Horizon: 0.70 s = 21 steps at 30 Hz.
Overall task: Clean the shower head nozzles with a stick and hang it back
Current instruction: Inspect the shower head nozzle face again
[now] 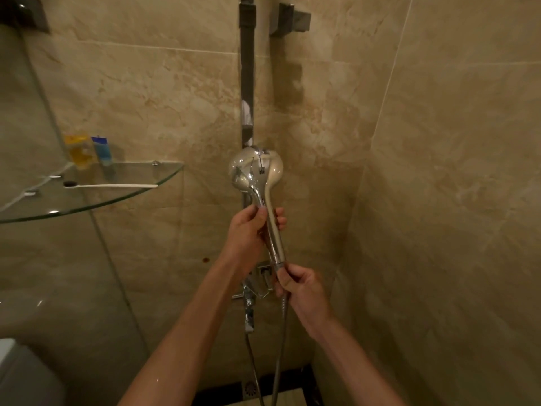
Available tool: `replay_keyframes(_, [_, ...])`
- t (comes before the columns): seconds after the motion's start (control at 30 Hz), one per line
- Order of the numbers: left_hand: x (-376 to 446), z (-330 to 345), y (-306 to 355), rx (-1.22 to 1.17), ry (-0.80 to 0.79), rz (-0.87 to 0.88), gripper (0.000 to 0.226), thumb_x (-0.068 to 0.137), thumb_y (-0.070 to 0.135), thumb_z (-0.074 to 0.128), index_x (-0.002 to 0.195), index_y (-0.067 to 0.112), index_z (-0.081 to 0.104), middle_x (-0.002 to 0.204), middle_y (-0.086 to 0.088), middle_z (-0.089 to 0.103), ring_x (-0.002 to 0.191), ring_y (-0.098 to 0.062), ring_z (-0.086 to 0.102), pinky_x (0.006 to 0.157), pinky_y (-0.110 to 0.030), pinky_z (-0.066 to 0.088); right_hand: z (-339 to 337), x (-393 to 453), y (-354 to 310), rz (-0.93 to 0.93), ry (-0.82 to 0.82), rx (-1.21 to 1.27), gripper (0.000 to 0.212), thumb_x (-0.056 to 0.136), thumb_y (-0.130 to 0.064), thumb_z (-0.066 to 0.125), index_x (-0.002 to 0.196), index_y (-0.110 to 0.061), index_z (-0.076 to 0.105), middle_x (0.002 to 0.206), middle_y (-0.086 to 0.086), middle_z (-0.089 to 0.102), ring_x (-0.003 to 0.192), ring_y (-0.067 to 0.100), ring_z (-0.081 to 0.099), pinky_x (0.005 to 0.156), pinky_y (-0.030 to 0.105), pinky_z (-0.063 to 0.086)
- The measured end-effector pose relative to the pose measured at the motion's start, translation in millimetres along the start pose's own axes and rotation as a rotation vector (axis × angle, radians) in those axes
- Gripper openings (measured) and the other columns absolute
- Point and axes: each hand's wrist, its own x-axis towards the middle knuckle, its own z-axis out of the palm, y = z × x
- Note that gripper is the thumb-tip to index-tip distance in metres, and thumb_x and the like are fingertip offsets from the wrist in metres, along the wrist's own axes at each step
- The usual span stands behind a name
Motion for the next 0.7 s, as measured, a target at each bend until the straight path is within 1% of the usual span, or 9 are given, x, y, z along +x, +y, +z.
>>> replay_keyframes(0.07, [-0.4,3.5,-2.9,0.235,0.091,-0.009,0.016,0.098,0.016,0.056,0.11,0.005,0.058,0.087,-0.005,0.07,0.081,-0.019,0.066,0.071,-0.03,0.056,2.3,-0.7,4.4,-0.056,0.043,-0.117,0.018,0.09,-0.014,0.065,0.103,-0.005,0.074,0.074,-0.001,0.073,0.064,0.005,0.065,0.06,0.015,0.05])
replay_keyframes(0.13, [-1.9,7.4,-5.9,0.397,0.16,-0.02,0.022,0.096,0.024,0.06,0.108,0.006,0.053,0.08,-0.004,0.061,0.073,-0.017,0.061,0.059,-0.026,0.052,4.3,-1.6,7.5,-0.074,0.063,-0.193,0.023,0.083,-0.024,0.07,0.103,-0.014,0.076,0.083,-0.004,0.078,0.073,0.003,0.071,0.064,0.013,0.052])
replay_keyframes(0.17, [-1.9,8.5,-7.3,0.434,0.186,-0.01,0.026,0.096,0.027,0.06,0.109,0.006,0.051,0.079,-0.004,0.058,0.072,-0.017,0.058,0.058,-0.027,0.05,4.9,-1.7,8.4,-0.081,0.073,-0.23,0.02,0.083,-0.025,0.071,0.102,-0.019,0.077,0.085,-0.006,0.079,0.075,0.003,0.072,0.065,0.013,0.052])
replay_keyframes(0.3, [-0.5,10.0,-5.9,0.42,0.252,-0.001,0.032,0.092,0.031,0.067,0.106,0.008,0.048,0.078,-0.005,0.051,0.069,-0.017,0.052,0.062,-0.034,0.047,7.7,-1.7,9.8,-0.093,0.052,-0.283,0.013,0.09,-0.016,0.069,0.094,-0.023,0.079,0.079,-0.004,0.077,0.069,0.003,0.065,0.065,0.019,0.051])
replay_keyframes(0.4, [-1.2,9.5,-4.9,0.314,0.254,-0.028,0.02,0.093,0.021,0.066,0.088,0.011,0.05,0.06,-0.001,0.047,0.053,-0.015,0.045,0.049,-0.03,0.041,8.3,-4.1,10.8,-0.097,0.007,-0.278,0.017,0.095,-0.012,0.065,0.087,-0.019,0.078,0.066,-0.008,0.069,0.06,0.003,0.058,0.057,0.016,0.045])
replay_keyframes(0.47, [-1.0,8.5,-4.8,0.208,0.245,-0.07,0.025,0.092,0.014,0.065,0.075,0.016,0.047,0.052,0.003,0.043,0.043,-0.011,0.04,0.041,-0.026,0.036,9.2,-7.0,11.7,-0.099,-0.013,-0.266,0.022,0.097,-0.012,0.061,0.081,-0.019,0.075,0.059,-0.01,0.061,0.053,0.004,0.051,0.053,0.014,0.04])
replay_keyframes(0.57, [0.3,1.1,-3.0,0.069,0.148,-0.18,0.035,0.089,0.005,0.06,0.065,0.02,0.041,0.046,0.007,0.036,0.035,-0.007,0.033,0.035,-0.021,0.028,9.8,-8.7,12.8,-0.075,-0.034,-0.178,0.028,0.098,-0.012,0.059,0.074,-0.018,0.073,0.061,-0.002,0.056,0.053,0.008,0.044,0.054,0.019,0.038])
replay_keyframes(0.63, [1.8,-6.7,-0.6,-0.048,0.013,-0.274,0.038,0.086,0.0,0.054,0.062,0.024,0.037,0.043,0.01,0.03,0.032,-0.006,0.028,0.034,-0.02,0.024,10.3,-7.5,13.2,-0.029,-0.057,-0.078,0.024,0.097,-0.01,0.059,0.077,-0.008,0.071,0.07,0.011,0.053,0.055,0.011,0.042,0.057,0.024,0.036])
replay_keyframes(0.7, [2.8,-15.4,1.2,-0.207,-0.161,-0.325,0.037,0.081,-0.002,0.054,0.061,0.024,0.038,0.044,0.01,0.024,0.031,-0.005,0.022,0.036,-0.02,0.017,11.3,-6.9,14.2,0.031,-0.105,0.051,0.017,0.096,-0.008,0.06,0.087,-0.001,0.072,0.075,0.013,0.052,0.056,0.011,0.041,0.058,0.025,0.035])
